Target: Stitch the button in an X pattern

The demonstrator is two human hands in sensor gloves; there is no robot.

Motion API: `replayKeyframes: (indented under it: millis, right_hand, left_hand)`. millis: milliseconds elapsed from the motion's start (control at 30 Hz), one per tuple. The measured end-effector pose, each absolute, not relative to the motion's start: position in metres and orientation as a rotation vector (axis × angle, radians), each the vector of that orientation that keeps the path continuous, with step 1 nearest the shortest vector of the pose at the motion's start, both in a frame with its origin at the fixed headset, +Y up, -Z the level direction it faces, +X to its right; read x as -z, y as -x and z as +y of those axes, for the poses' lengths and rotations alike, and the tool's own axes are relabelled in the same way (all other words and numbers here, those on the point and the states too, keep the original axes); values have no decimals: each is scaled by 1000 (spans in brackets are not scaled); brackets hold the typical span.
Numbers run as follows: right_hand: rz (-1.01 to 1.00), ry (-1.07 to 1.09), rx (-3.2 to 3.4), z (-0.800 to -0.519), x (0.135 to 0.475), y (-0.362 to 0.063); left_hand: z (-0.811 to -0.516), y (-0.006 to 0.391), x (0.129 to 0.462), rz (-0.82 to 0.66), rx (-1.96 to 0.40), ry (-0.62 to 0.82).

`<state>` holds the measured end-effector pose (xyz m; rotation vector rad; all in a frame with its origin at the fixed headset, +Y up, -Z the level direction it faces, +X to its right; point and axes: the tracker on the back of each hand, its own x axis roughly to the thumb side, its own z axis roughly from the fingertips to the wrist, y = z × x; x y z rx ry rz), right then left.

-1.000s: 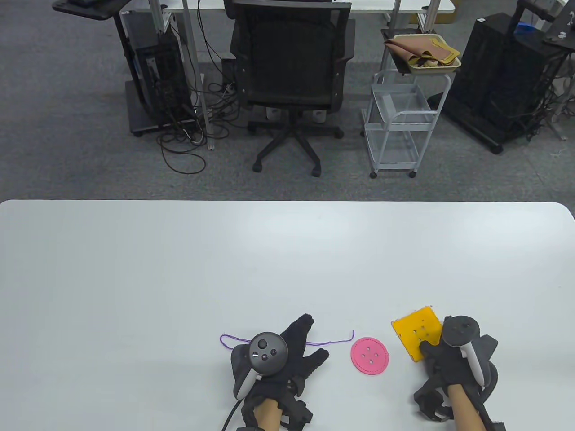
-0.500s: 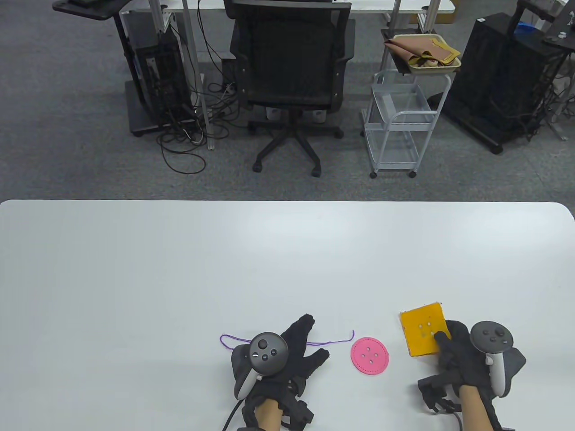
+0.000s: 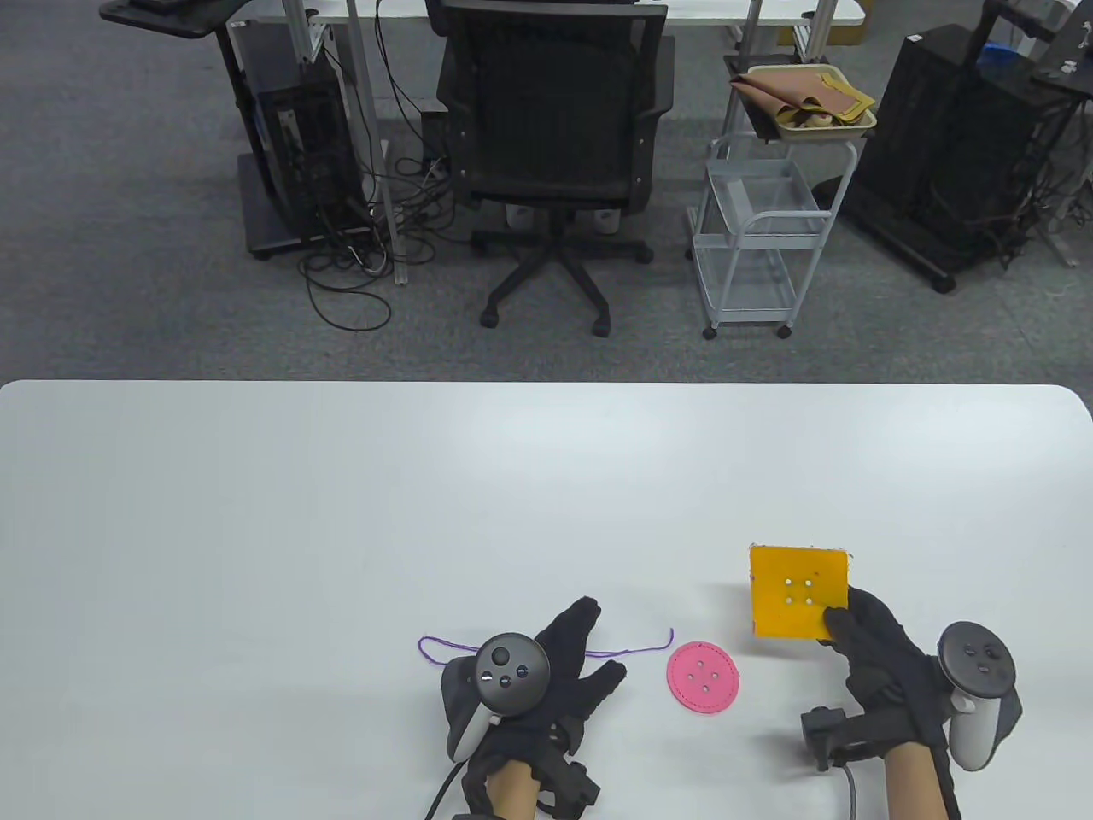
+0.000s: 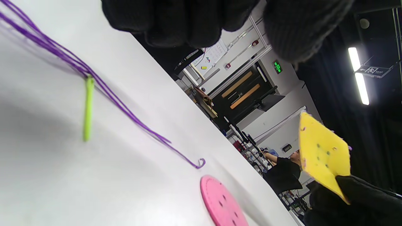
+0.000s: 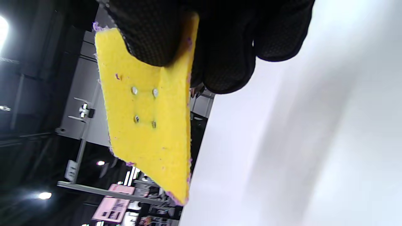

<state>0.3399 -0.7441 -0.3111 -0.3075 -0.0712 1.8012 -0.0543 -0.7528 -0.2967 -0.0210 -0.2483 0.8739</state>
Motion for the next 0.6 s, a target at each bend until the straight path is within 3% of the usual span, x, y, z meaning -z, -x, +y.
replayKeyframes:
  millis: [167, 367, 600]
  right_hand:
    - [-52, 203, -1694, -742, 311, -338]
    - [-39, 188, -1640, -744, 311, -339]
    - [-52, 199, -1621, -743, 310, -339]
  left_hand:
    - [-749, 49, 295, -242, -981, 21]
    - [-735, 31, 292, -266, -939, 23]
    - [-727, -24, 295, -299, -701, 148]
